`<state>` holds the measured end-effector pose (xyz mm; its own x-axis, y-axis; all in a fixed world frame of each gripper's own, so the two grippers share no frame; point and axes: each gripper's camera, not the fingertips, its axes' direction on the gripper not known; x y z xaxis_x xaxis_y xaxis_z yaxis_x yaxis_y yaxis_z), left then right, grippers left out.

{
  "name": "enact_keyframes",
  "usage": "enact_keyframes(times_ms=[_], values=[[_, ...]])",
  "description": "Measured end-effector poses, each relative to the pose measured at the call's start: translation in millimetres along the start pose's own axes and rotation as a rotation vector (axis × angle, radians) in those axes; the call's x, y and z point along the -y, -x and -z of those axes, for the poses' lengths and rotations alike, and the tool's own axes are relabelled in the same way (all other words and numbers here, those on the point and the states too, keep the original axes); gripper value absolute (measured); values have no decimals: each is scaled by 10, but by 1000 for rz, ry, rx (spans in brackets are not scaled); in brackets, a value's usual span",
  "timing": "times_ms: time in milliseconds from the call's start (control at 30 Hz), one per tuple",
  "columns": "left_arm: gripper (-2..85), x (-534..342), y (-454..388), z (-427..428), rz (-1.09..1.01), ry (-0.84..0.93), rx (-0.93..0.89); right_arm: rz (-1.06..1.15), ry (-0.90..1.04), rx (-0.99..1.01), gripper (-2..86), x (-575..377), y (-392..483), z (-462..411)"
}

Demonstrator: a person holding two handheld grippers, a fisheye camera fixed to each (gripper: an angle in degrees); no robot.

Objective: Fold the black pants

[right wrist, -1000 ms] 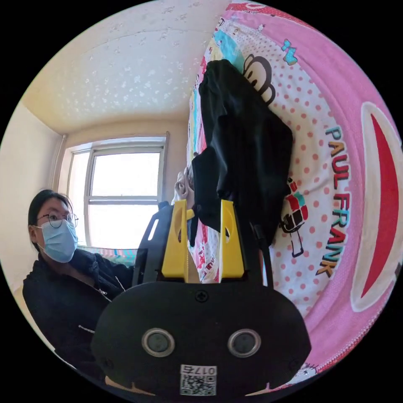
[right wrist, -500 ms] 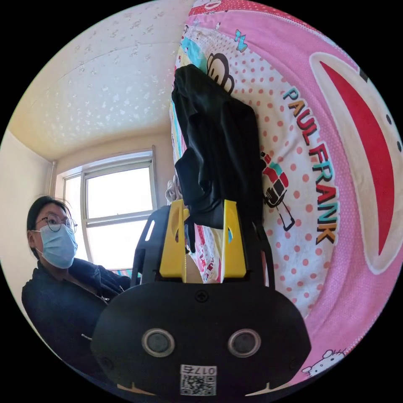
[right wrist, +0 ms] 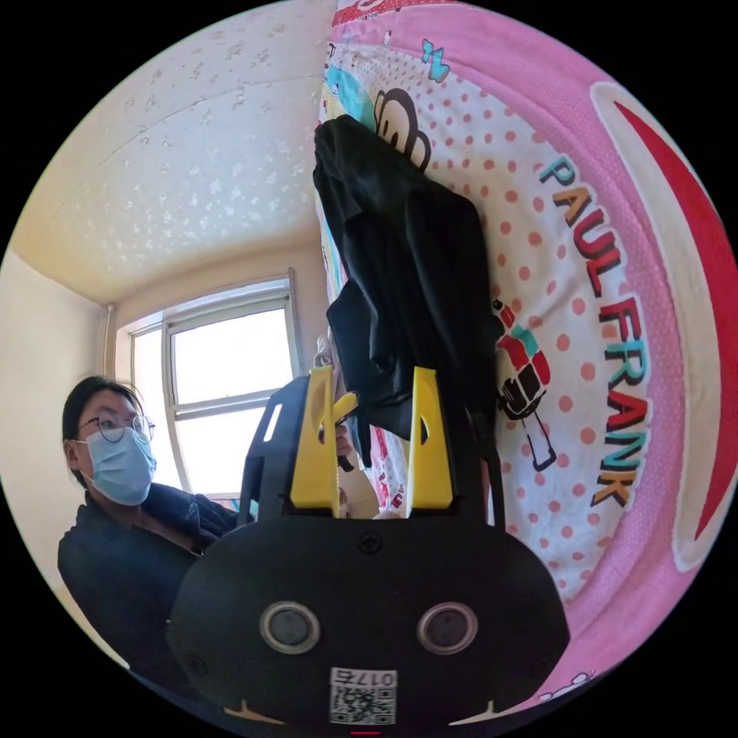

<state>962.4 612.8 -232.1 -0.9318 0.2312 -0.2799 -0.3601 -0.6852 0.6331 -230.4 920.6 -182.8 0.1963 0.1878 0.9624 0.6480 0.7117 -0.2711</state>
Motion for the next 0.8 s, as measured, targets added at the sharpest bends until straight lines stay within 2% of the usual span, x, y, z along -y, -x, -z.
enact_keyframes(times_ms=[167, 300, 433, 500, 567, 667, 800], values=[[131, 96, 85, 95, 28, -38, -85, 39, 84, 9, 146, 280, 144, -91], [135, 231, 184, 86, 47, 6, -55, 45, 160, -60, 133, 483, 199, -217], [136, 264, 216, 110, 52, 1, -68, -20, 199, -102, 60, 627, 137, -282], [136, 224, 208, 196, 46, -44, -121, -59, 188, 44, 47, 638, 111, -235], [134, 162, 174, 335, 26, -124, -177, -145, 121, 343, 38, 660, 90, -169], [130, 65, 120, 618, -1, -271, -278, -225, 18, 625, 34, 901, 219, -198], [130, 38, 133, 887, -1, -399, -374, -198, -14, 607, 36, 1618, 681, -381]])
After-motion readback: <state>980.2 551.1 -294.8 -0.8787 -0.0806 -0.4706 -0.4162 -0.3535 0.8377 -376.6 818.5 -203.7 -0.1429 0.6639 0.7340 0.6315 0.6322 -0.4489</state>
